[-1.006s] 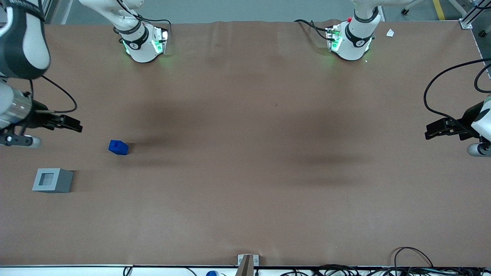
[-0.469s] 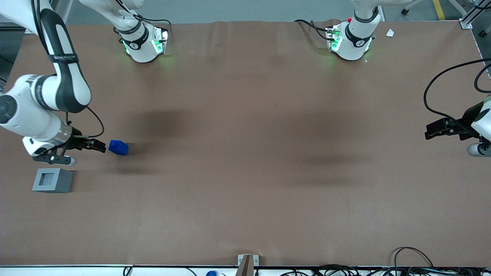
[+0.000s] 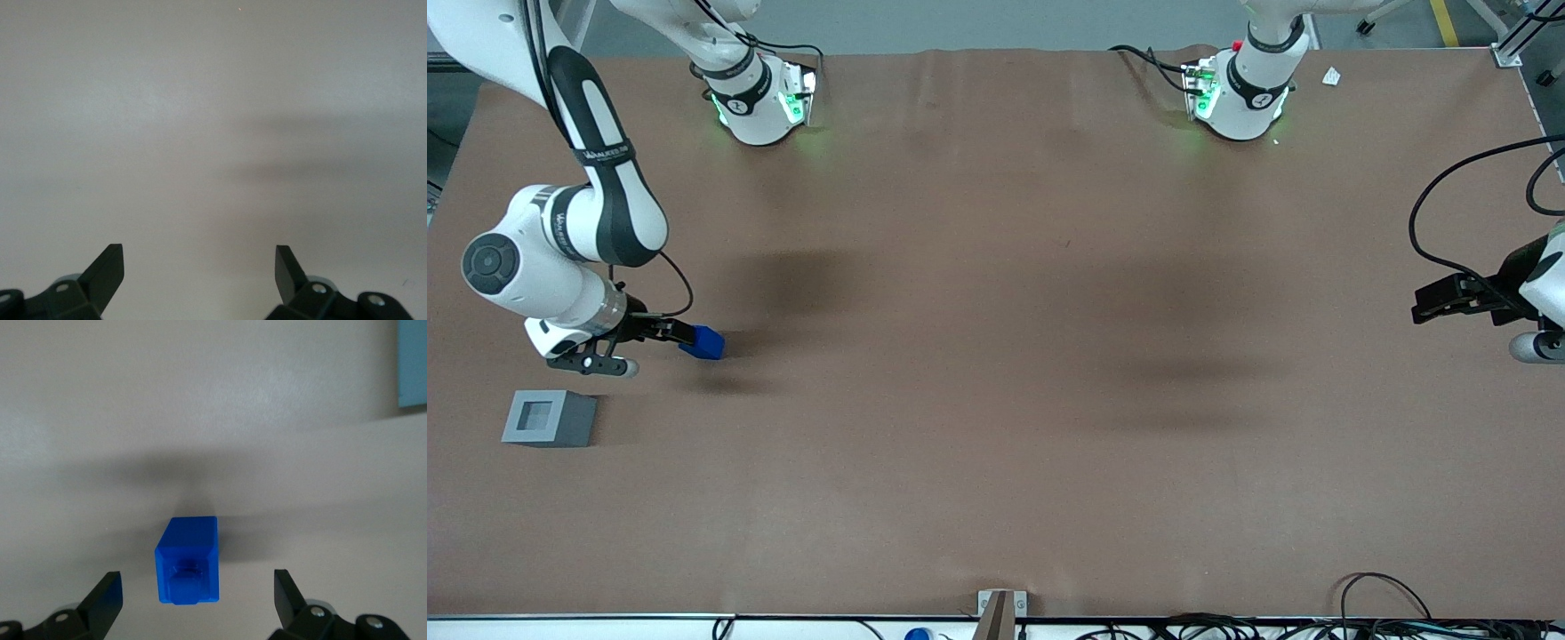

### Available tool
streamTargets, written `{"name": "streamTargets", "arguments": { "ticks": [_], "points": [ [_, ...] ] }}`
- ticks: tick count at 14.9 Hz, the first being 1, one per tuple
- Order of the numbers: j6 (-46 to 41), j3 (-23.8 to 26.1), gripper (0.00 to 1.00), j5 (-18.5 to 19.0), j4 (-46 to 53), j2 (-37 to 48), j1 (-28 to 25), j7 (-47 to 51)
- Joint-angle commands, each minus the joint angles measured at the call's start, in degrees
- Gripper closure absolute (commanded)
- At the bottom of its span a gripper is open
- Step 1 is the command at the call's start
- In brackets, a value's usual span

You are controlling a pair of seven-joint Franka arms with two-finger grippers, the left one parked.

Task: Insert blue part into gray base with right arm
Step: 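Close the right gripper on the blue block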

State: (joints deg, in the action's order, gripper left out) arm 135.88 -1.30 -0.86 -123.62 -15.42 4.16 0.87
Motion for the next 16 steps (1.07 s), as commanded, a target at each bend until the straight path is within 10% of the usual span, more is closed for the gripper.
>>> {"name": "streamTargets", "arguments": {
  "ticks": [1,16],
  "points": [
    [1.7,0.5,0.0,-0.2,-2.2,0.7,-0.2,0.8],
    [7.9,0.6,0.1,-0.2,-5.5,-1.8,-0.7,0.8]
  ]
}}
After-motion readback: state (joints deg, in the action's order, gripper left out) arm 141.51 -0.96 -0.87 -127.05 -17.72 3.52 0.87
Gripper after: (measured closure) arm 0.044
